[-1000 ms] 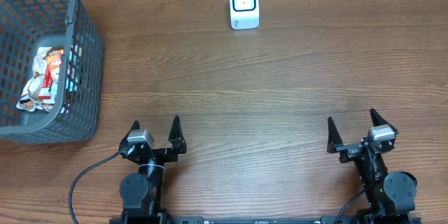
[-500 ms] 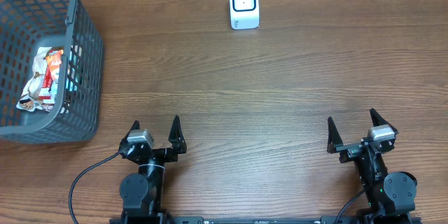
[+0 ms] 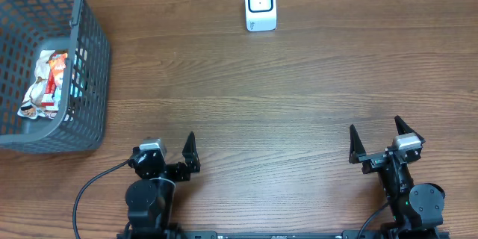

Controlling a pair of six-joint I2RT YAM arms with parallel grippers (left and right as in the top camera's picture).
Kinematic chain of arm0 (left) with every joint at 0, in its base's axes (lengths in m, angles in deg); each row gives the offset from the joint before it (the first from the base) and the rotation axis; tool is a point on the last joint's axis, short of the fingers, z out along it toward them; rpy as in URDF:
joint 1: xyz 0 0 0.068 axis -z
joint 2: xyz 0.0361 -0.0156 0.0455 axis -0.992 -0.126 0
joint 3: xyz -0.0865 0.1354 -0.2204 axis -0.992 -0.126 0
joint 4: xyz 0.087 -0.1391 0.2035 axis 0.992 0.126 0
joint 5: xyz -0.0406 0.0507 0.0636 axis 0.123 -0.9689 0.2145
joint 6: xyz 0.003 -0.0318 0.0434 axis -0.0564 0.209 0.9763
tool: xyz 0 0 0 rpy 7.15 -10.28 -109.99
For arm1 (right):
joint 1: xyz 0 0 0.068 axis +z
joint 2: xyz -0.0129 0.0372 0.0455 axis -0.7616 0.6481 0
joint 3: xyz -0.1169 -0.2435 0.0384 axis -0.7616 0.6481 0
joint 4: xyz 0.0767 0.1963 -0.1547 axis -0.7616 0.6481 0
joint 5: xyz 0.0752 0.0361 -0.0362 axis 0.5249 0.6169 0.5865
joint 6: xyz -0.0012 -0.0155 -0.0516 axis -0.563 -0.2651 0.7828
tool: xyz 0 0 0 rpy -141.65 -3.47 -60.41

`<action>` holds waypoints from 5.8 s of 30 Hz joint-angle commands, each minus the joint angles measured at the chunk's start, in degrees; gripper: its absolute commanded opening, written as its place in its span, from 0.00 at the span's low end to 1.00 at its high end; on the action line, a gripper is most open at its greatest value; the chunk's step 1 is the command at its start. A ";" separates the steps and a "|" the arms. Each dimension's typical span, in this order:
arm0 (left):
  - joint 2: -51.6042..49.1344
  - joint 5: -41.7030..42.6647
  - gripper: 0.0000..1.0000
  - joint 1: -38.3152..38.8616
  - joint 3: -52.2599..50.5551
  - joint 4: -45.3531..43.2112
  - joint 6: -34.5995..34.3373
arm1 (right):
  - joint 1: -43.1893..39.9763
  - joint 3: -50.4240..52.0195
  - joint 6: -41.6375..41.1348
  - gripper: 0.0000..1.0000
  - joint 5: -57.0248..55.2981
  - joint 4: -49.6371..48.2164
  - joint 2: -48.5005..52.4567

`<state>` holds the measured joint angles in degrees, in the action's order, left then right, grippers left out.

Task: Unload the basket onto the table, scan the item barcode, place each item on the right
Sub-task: 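Move the left gripper over the grey basket and lower into it, then grasp a bundle of packs in the basket with the left gripper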

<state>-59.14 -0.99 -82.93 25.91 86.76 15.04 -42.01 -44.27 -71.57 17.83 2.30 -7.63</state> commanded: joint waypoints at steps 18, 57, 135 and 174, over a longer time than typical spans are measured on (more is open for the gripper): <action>-39.91 15.87 1.00 -0.52 52.94 38.58 7.02 | 0.00 0.59 0.11 1.00 -0.35 -0.15 -0.57; -95.91 5.35 1.00 -38.05 108.54 36.41 7.56 | 0.00 0.59 0.09 1.00 -0.35 -0.15 -0.57; -123.43 12.37 0.54 -37.94 99.69 31.87 26.53 | 0.00 0.59 0.09 1.00 -0.35 -0.15 -0.57; -85.09 14.78 0.52 -19.30 124.89 49.37 12.31 | 0.00 0.59 0.11 1.00 -0.35 -0.15 -0.57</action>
<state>-146.55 13.98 -108.00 149.57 133.99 29.84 -42.03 -44.29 -71.53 17.83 2.34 -7.63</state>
